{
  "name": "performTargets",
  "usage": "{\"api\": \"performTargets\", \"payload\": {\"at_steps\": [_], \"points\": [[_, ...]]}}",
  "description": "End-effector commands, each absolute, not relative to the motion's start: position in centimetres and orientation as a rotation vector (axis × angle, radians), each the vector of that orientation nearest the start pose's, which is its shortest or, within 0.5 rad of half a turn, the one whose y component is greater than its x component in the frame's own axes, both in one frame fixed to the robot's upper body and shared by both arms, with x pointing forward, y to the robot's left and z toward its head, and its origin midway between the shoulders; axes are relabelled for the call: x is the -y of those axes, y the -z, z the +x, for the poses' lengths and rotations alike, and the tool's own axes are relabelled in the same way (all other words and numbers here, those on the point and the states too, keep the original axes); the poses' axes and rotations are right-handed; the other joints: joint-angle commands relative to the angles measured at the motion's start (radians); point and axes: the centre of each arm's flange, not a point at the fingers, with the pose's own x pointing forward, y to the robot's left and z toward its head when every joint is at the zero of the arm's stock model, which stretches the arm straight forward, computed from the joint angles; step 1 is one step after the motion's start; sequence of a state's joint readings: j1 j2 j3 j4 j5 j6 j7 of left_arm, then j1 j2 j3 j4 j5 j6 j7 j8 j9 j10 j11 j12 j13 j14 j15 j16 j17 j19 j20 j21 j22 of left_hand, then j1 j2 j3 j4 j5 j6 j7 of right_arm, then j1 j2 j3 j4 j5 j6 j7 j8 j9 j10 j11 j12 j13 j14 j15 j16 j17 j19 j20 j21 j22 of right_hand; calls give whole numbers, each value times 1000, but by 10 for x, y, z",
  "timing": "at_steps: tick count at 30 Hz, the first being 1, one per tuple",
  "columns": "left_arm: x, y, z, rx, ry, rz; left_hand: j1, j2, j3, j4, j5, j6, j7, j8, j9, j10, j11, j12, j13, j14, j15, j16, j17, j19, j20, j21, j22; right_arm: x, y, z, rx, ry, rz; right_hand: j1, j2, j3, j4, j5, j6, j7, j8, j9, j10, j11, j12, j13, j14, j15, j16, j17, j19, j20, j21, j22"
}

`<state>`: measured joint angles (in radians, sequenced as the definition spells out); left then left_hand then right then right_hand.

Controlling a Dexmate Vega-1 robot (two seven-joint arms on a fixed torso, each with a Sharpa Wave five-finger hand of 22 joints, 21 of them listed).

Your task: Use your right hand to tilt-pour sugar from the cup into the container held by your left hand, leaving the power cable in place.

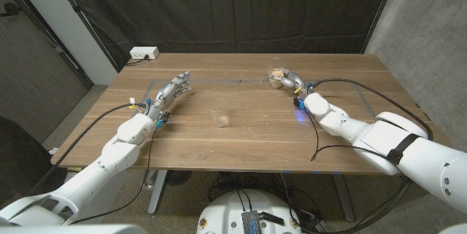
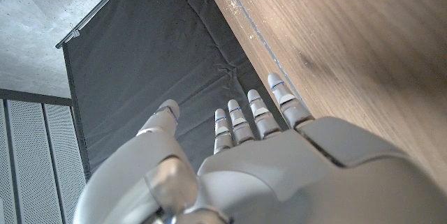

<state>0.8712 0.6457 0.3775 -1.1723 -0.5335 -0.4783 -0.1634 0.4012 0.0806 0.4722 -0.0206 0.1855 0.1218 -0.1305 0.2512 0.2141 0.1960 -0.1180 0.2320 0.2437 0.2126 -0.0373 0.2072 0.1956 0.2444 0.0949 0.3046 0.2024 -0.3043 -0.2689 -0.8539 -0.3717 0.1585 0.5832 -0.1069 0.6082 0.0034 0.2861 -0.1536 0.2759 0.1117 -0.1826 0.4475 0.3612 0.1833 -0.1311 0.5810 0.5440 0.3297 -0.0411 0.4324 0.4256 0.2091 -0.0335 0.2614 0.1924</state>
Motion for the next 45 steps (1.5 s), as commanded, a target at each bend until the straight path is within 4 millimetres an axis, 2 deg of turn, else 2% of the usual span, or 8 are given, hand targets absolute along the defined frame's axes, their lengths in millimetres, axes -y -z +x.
{"api": "performTargets", "payload": {"at_steps": [1,4,10,15,23,37,45], "points": [[-354,61,636,619,229,245,9,0,8,0,5,1,-4,-1,1,7,-2,0,6,7,-75,-2,2,7,3,2,3,234,22,737,556,-142,-547,38,10,-7,-4,-7,21,-6,26,21,35,-3,38,32,29,-178,31,35,70,28,11,23],[-354,63,635,618,228,246,9,0,9,0,5,1,-3,-1,1,8,0,1,6,7,-74,-2,2,7,4,2,3,236,23,737,553,-146,-530,68,15,-18,-5,-14,28,-6,51,46,37,-11,70,72,31,-178,55,73,101,-2,25,31],[-354,63,634,618,227,258,11,0,9,-2,5,2,-4,-1,1,8,-3,0,6,7,-74,-3,2,7,3,2,3,238,26,735,556,-149,-455,104,23,-36,-3,-23,29,-6,84,83,32,-14,114,130,44,-180,94,129,155,-61,54,50],[-354,61,635,618,229,263,12,-1,10,-3,6,1,-4,-2,1,7,-3,-1,6,8,-75,-3,1,7,2,2,3,242,26,733,570,-143,-399,125,24,-46,-5,-27,42,-8,107,101,44,-20,141,159,61,-182,120,159,169,-73,66,60],[-351,60,636,619,238,283,16,-5,11,-7,6,-1,-5,-3,1,10,-6,0,7,10,-74,-2,1,7,3,1,3,247,22,730,603,-136,-378,145,23,-52,-7,-30,46,-10,122,116,49,-19,161,181,69,-183,137,182,176,-85,75,68],[-351,60,632,631,235,291,19,-10,11,-11,6,-1,-5,-4,1,17,-7,1,7,12,-75,-2,1,10,0,2,3,256,4,725,659,-131,-324,165,26,-61,-4,-33,51,-8,140,134,52,-19,183,209,72,-184,154,210,184,-93,85,78],[-350,57,629,635,239,305,20,-11,11,-13,7,0,-5,-4,1,16,-9,0,8,12,-76,-2,1,12,0,3,3,262,-5,718,708,-149,-271,184,32,-65,-3,-37,71,0,164,150,74,-16,210,231,89,-188,167,230,205,-102,98,83]]}}
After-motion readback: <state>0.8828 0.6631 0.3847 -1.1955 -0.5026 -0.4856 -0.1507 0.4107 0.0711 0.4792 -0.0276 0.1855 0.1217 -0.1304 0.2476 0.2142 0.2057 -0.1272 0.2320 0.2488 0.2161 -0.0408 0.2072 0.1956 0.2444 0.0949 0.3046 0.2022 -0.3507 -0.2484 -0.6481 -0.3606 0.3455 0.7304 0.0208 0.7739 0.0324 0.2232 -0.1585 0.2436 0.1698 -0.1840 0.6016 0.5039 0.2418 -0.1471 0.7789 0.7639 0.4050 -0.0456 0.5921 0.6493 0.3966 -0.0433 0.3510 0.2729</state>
